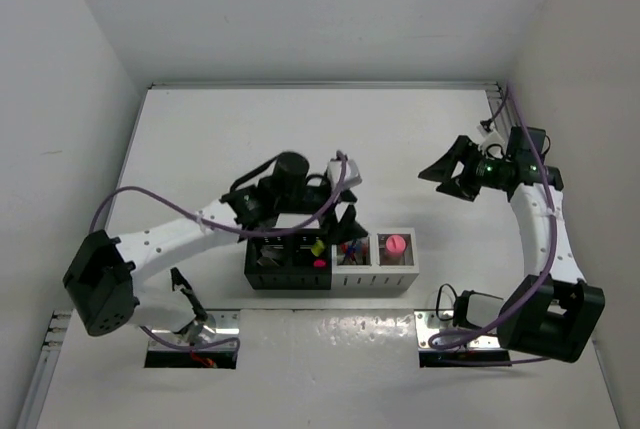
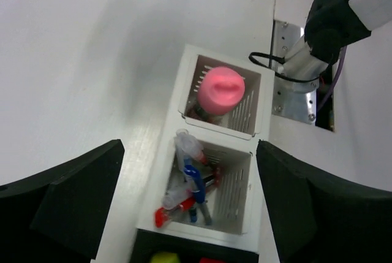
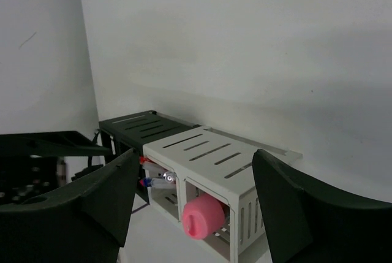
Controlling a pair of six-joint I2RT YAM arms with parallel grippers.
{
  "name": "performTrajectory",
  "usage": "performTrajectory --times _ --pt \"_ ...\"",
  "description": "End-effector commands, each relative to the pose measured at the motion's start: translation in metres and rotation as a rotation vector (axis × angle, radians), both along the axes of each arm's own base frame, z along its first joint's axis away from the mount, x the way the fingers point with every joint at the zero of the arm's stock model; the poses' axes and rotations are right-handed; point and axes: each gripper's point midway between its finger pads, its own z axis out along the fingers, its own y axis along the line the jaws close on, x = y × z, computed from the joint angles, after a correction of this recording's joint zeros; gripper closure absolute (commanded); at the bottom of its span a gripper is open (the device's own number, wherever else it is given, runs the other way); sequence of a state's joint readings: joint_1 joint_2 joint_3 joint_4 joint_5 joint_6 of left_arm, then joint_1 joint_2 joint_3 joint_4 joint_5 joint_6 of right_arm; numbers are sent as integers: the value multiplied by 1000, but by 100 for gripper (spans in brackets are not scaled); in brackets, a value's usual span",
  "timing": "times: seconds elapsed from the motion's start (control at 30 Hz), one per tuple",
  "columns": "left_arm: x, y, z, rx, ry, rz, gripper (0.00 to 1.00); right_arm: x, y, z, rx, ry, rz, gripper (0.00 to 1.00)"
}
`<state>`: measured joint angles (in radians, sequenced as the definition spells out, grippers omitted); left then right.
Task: Sort the stationery into containers
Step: Reset both arms
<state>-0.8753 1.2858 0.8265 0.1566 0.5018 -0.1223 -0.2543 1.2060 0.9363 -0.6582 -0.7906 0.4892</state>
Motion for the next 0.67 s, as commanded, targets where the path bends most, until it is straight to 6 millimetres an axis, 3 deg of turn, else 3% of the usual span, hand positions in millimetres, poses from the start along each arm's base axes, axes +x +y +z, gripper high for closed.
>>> performTrajectory --times 0.0,0.03,0.07,0.1,0.13,0.17,0.23,0.27,0.3,0.4,0.5,0.57,0.6,0.63 --pt "25 17 17 175 -17 -5 3 6 -3 17 -123 -128 96 27" --pt "36 16 50 157 -36 -5 2 7 -4 21 -146 -138 104 26" --pt "38 31 44 228 36 7 2 9 -7 20 -176 -155 119 26" --pt "65 42 64 210 48 60 1 10 -9 21 -203 -161 122 26" --pt "72 51 69 199 104 77 0 10 -11 20 -221 -165 126 26" --pt "99 77 70 172 235 172 0 11 -13 19 -244 -176 134 26" --pt "111 94 93 58 324 165 0 13 -18 15 -286 -182 132 25" --pt "127 109 97 23 337 218 0 14 -20 13 -306 -190 142 24" --pt "153 138 94 12 345 315 0 18 -23 11 -331 -191 141 24" --pt "196 191 66 86 398 513 0 30 -34 4 -406 -174 136 23" --pt "212 240 27 156 459 675 0 35 -44 -4 -449 -135 142 22" --pt "222 264 25 126 413 761 0 36 -50 -10 -480 -121 148 20" --pt "221 274 8 148 427 804 0 37 -51 -13 -487 -114 151 20" --pt "225 283 4 161 405 830 0 38 -53 -17 -497 -107 157 19"
